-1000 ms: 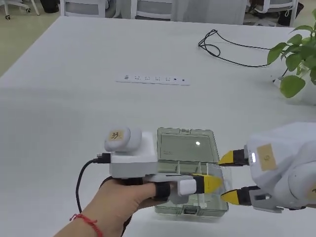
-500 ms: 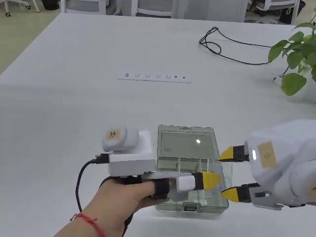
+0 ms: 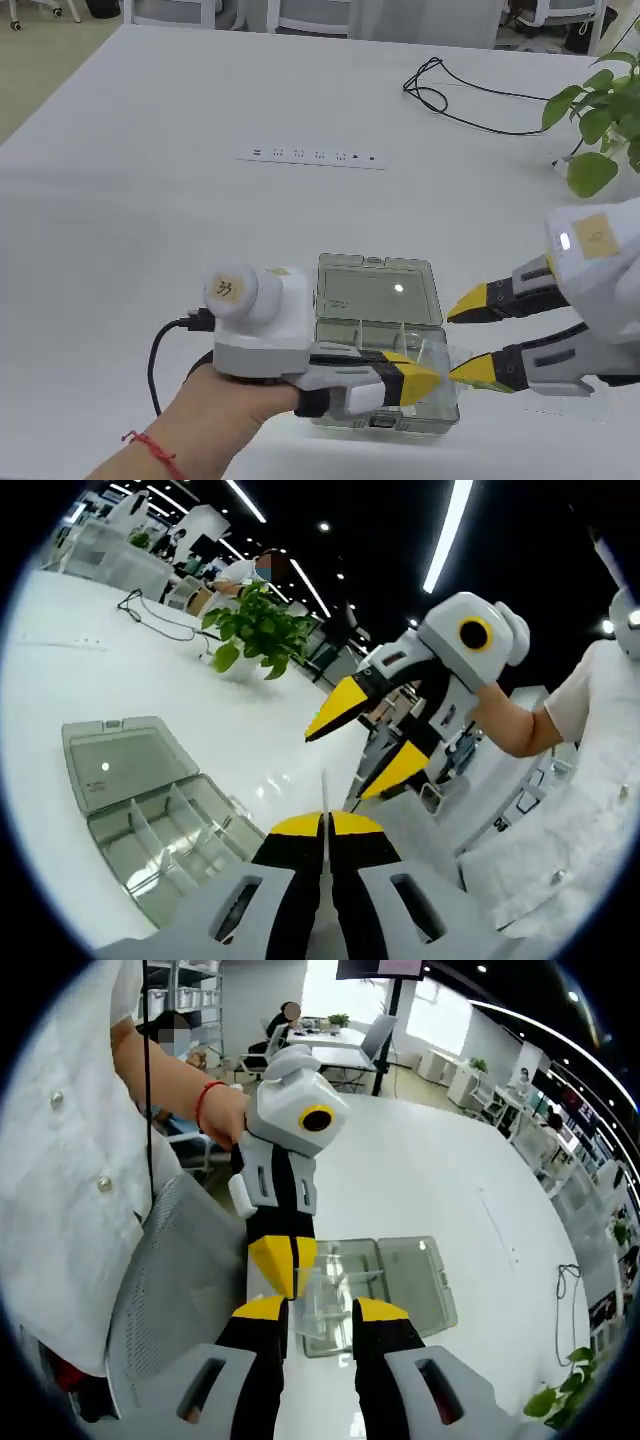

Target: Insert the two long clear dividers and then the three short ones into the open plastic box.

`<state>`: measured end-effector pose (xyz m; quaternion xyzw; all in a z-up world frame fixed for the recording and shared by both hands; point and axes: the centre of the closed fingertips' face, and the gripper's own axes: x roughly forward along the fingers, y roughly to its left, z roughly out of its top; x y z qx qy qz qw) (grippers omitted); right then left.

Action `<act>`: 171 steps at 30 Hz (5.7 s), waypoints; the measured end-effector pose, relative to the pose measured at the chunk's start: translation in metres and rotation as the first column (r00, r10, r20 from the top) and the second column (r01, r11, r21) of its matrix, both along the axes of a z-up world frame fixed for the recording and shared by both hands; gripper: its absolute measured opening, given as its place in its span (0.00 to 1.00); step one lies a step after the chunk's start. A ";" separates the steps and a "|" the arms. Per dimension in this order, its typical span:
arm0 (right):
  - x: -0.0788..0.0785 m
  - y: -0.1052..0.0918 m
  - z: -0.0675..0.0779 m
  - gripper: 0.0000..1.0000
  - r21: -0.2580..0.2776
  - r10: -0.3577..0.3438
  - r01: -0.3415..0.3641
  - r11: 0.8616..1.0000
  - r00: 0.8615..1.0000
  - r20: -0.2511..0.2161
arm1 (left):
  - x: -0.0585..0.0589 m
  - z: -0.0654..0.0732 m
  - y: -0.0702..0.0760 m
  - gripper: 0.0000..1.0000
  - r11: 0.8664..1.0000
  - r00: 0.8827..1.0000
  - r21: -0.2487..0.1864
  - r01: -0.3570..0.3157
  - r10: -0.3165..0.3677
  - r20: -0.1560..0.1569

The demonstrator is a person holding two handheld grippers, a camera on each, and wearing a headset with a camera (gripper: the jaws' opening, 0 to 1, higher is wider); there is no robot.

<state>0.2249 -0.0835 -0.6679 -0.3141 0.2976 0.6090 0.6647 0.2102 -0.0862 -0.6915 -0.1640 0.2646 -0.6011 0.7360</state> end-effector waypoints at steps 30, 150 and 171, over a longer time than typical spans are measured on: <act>-0.041 0.015 0.003 0.03 0.063 0.176 -0.164 0.984 0.932 -0.316 | -0.019 0.024 0.004 0.00 0.986 0.934 -0.016 0.163 -0.149 0.323; 0.049 0.091 -0.130 0.02 -0.083 0.058 -0.070 0.994 0.988 -0.144 | 0.021 -0.059 0.096 0.98 0.965 0.950 0.210 -0.155 0.087 0.299; 0.045 0.091 -0.153 0.02 -0.196 0.096 -0.118 0.973 0.988 -0.118 | 0.020 -0.060 0.096 0.98 0.965 0.952 0.215 -0.150 0.082 0.296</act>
